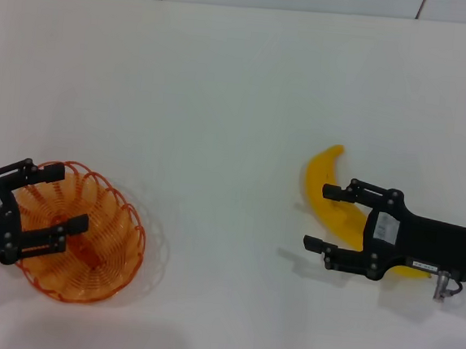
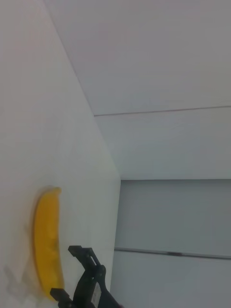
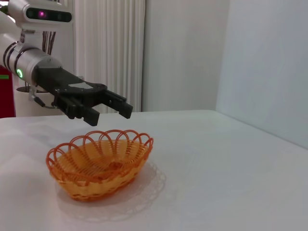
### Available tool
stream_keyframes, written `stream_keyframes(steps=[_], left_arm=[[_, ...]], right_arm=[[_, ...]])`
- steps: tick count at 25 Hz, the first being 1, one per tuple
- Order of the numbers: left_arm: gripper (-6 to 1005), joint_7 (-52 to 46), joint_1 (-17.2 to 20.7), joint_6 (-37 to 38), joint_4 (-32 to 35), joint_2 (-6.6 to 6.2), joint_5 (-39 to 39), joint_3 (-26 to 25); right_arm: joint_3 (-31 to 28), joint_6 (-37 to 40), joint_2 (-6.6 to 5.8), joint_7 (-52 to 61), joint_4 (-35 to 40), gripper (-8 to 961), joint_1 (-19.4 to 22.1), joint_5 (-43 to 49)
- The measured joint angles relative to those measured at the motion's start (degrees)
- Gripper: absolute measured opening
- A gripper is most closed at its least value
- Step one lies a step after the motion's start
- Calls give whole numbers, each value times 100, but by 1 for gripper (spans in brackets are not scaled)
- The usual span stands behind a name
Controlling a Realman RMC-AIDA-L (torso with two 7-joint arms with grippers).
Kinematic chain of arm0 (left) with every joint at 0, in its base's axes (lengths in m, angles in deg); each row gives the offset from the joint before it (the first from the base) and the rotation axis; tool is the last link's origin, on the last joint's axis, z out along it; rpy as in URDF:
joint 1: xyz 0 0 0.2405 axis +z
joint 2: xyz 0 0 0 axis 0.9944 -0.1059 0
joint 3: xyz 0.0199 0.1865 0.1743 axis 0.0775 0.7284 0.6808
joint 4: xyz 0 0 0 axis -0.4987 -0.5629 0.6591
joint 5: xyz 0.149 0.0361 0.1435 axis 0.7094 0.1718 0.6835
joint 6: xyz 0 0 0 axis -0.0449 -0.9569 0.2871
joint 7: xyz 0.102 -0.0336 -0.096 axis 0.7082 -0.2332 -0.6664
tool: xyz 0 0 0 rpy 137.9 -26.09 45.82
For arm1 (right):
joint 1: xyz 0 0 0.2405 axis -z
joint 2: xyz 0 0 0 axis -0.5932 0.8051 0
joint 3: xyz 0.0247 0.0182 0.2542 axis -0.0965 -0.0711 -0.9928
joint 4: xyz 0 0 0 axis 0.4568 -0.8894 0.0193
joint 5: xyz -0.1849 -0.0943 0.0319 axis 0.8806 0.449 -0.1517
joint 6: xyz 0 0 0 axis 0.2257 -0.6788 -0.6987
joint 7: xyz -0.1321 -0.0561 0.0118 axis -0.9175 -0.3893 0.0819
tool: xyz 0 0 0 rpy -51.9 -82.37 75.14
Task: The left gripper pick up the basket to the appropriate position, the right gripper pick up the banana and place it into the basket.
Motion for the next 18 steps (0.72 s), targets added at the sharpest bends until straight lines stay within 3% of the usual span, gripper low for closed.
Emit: stream_keyframes(steps=[13,15,18], left_arm=[[819,-94,-59,-1,2,2,-50,-21],[817,-474,-139,-1,69,-4,-190,-192],[815,-1666,-377,-1,458,-124,-383,-302]], right_arm=[[19,-17,8,1,-10,793,-32,-2],[12,-26,8,1,-9,793,-34,-3],[14,-34,6,3,-5,793,-37,-5]])
